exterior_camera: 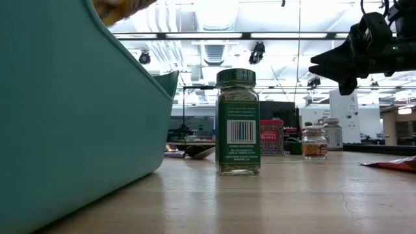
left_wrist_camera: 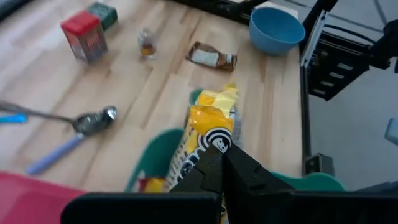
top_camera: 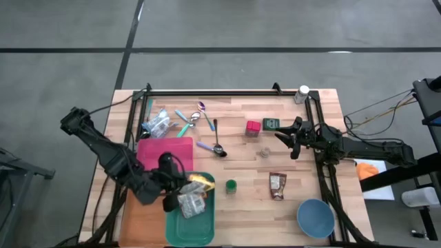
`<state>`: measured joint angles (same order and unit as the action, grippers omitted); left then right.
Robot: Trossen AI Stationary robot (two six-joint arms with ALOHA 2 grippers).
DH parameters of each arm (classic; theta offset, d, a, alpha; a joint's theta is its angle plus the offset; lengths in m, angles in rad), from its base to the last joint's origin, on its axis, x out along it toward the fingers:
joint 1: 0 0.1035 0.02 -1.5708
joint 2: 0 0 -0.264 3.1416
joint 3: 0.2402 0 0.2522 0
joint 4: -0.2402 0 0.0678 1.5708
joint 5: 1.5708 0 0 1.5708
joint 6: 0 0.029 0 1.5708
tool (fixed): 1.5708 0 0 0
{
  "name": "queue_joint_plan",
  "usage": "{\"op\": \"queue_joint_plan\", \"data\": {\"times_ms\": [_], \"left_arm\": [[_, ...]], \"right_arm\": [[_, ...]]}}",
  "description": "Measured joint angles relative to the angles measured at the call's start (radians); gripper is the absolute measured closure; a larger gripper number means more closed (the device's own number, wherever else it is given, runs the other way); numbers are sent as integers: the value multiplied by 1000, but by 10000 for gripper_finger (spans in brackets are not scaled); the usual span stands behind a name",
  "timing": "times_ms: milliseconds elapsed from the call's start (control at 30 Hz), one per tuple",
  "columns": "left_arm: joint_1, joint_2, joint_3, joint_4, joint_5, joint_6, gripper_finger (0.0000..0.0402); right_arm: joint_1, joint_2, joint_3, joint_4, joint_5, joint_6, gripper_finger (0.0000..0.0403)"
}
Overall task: Pick & Place Food Item
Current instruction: Put the yellow noodle pack into the green bin
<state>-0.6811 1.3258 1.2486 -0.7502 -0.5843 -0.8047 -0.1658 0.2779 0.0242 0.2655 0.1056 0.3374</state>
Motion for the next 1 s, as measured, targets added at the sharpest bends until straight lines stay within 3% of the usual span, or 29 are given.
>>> {"op": "queue_joint_plan", "data": {"times_ms": [233, 433, 633, 1000], "left_arm": [[-28, 1, -95, 1, 54, -199, 401], [-28, 1, -172, 126, 142, -267, 401], [-28, 1, -229, 200, 205, -433, 401], [-4, 5, -380, 414, 370, -483, 401]], "right_arm": [[0, 0, 0, 0, 0, 0, 261], [0, 0, 0, 0, 0, 0, 261], [0, 0, 0, 0, 0, 0, 261], [0, 0, 0, 0, 0, 0, 261]]}}
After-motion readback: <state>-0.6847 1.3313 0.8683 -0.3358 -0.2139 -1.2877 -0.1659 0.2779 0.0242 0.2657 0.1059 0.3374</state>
